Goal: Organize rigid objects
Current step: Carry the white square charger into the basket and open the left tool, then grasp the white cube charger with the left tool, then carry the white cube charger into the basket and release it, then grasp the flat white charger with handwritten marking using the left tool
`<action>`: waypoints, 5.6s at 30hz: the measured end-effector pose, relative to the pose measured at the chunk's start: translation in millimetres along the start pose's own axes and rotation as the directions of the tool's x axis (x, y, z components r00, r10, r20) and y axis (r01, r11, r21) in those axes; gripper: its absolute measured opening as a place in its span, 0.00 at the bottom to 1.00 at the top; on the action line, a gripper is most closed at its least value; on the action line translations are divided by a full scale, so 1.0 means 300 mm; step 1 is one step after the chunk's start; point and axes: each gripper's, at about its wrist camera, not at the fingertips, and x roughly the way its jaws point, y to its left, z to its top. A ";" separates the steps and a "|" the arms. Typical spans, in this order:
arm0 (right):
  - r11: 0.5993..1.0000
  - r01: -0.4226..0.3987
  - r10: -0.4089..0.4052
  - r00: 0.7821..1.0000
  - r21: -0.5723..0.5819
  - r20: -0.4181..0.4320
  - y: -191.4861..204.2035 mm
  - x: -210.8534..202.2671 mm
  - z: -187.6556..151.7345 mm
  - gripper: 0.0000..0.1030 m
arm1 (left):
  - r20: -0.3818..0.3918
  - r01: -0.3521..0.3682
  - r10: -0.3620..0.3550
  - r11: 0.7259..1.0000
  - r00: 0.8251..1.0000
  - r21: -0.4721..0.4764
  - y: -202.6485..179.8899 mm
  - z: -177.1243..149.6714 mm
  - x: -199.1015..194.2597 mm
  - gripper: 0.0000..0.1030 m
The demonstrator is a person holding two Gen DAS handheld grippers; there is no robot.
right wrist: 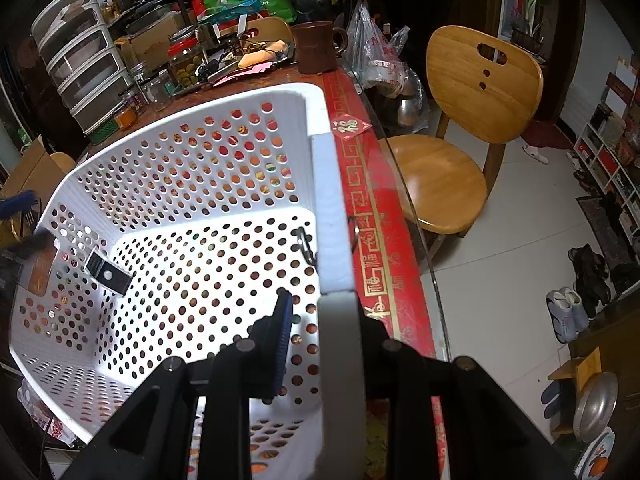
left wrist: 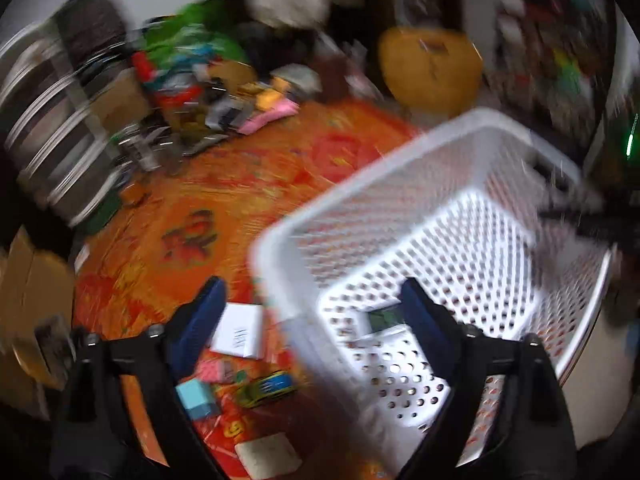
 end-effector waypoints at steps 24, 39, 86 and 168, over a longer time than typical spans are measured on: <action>1.000 0.014 -0.014 1.000 -0.011 -0.002 0.007 0.000 0.000 0.24 | -0.217 -0.224 0.159 0.921 0.963 -0.320 0.582 -0.289 0.337 0.99; 1.000 0.000 0.000 1.000 -0.014 0.002 0.007 0.000 -0.006 0.24 | -0.328 -0.205 0.089 0.919 0.940 -0.338 0.609 -0.321 0.526 0.54; 1.000 0.000 0.000 1.000 -0.027 -0.002 0.009 0.007 -0.009 0.24 | -0.262 -0.018 0.034 0.998 0.964 0.062 -0.240 0.106 0.219 0.53; 0.999 -0.006 0.006 1.000 -0.052 -0.002 0.002 -0.001 0.010 0.24 | -0.011 -0.171 0.171 0.974 0.985 -0.149 0.020 -0.179 -0.219 0.62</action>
